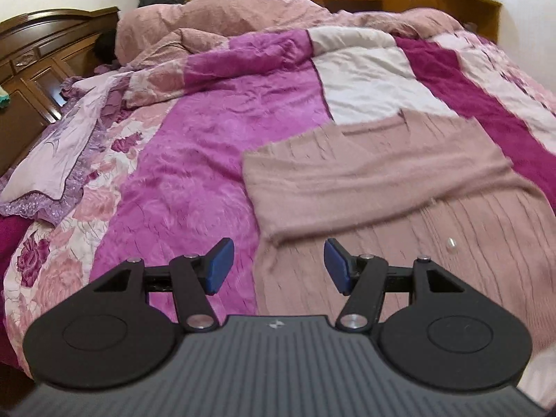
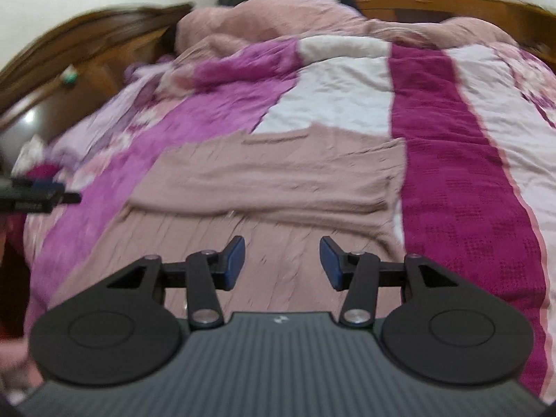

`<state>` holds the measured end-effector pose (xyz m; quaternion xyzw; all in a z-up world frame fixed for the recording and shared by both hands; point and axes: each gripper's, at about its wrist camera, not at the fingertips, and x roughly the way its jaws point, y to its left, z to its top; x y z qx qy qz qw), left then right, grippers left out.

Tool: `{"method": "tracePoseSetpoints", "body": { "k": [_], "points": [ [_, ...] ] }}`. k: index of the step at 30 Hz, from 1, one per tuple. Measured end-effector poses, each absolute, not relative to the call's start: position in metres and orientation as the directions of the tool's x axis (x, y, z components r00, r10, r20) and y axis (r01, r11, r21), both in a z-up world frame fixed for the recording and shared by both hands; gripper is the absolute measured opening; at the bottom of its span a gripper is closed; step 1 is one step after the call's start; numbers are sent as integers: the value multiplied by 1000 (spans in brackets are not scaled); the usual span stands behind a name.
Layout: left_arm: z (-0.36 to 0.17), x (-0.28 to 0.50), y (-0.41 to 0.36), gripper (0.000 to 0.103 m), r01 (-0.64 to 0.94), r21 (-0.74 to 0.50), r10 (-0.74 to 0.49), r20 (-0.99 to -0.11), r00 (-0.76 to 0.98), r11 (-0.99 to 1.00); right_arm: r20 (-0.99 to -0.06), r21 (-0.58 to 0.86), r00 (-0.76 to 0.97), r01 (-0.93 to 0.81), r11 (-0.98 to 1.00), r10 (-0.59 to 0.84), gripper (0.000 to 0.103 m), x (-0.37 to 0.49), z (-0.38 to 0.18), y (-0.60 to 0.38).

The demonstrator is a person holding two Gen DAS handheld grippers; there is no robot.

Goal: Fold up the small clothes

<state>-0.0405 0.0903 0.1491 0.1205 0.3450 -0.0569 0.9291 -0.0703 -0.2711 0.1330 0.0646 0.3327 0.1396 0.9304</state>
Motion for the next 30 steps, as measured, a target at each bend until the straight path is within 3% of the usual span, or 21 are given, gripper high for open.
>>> {"method": "tracePoseSetpoints", "body": {
  "k": [10,21,23,25,30],
  "points": [
    [101,-85,64,65,329,178,-97,-736,670,927,-707,83,630,-378,922,322,50,-102,106,-234],
    [66,-91,48,65,473,207,-108,-824,556,856,-805,59,492,-490,870,331,50,-115,76,-209],
    [62,-92,44,65,526,208,-120,-845,522,825,-824,39,468,-515,856,319,53,-115,72,-205],
    [59,-95,38,65,578,203,-136,-861,489,790,-840,6,452,-547,837,301,65,-118,69,-201],
    [49,-104,22,66,674,225,-133,-890,437,703,-869,-65,403,-669,740,288,65,-129,64,-189]
  ]
}}
